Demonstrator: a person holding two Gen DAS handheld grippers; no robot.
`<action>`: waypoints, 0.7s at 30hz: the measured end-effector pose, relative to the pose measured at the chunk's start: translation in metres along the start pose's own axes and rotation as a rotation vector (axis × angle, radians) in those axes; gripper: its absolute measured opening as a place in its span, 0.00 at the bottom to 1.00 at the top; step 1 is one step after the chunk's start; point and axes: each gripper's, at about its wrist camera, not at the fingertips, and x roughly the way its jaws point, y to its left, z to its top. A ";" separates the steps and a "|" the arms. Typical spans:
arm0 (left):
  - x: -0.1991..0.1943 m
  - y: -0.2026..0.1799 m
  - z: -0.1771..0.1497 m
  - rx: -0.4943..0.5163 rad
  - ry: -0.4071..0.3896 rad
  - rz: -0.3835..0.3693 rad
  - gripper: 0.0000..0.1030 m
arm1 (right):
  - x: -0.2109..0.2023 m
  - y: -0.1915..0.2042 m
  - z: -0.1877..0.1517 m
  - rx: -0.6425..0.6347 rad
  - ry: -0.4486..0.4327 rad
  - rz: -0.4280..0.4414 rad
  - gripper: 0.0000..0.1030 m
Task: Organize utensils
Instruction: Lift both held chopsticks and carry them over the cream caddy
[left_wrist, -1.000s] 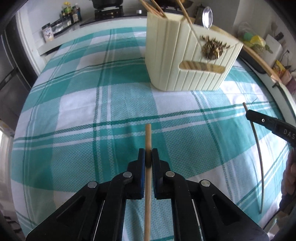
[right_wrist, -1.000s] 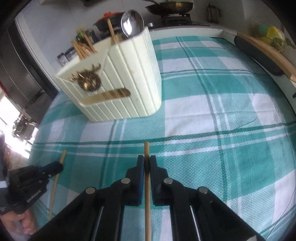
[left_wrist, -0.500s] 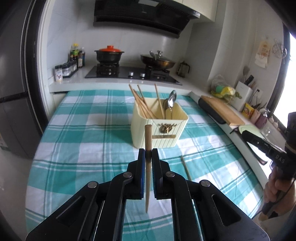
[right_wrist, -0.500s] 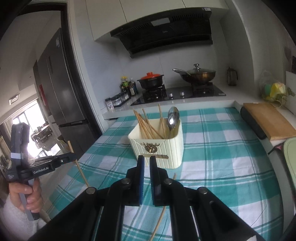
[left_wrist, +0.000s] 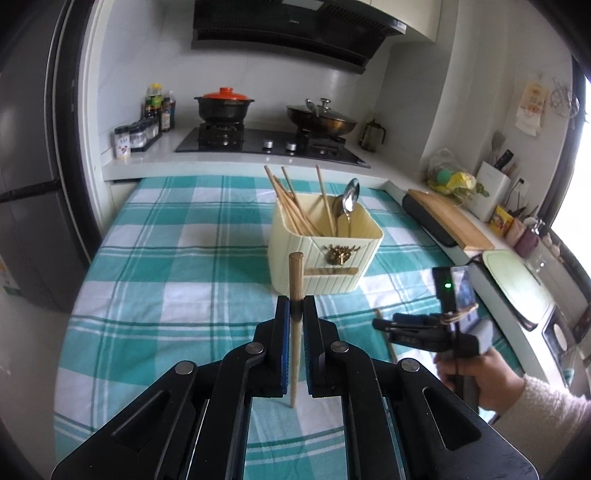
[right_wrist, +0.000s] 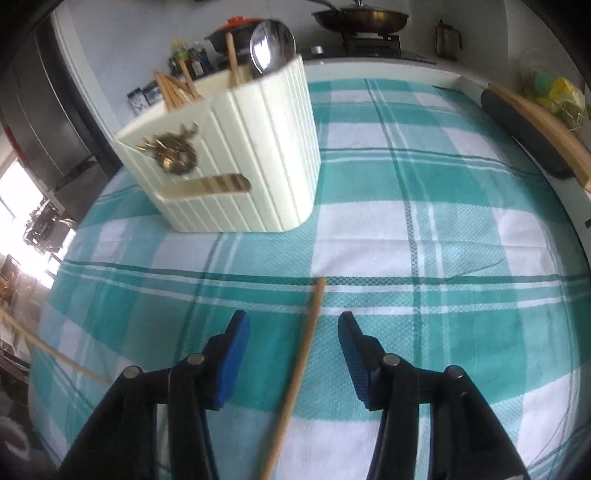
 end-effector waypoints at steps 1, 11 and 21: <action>0.001 0.001 0.000 -0.001 0.000 0.001 0.05 | 0.002 0.004 0.002 -0.027 -0.044 -0.039 0.39; -0.013 0.002 0.000 0.003 -0.014 -0.016 0.05 | -0.123 0.007 -0.016 -0.021 -0.275 0.115 0.06; -0.034 -0.009 0.015 0.005 -0.063 -0.065 0.05 | -0.240 0.022 -0.028 -0.096 -0.568 0.155 0.06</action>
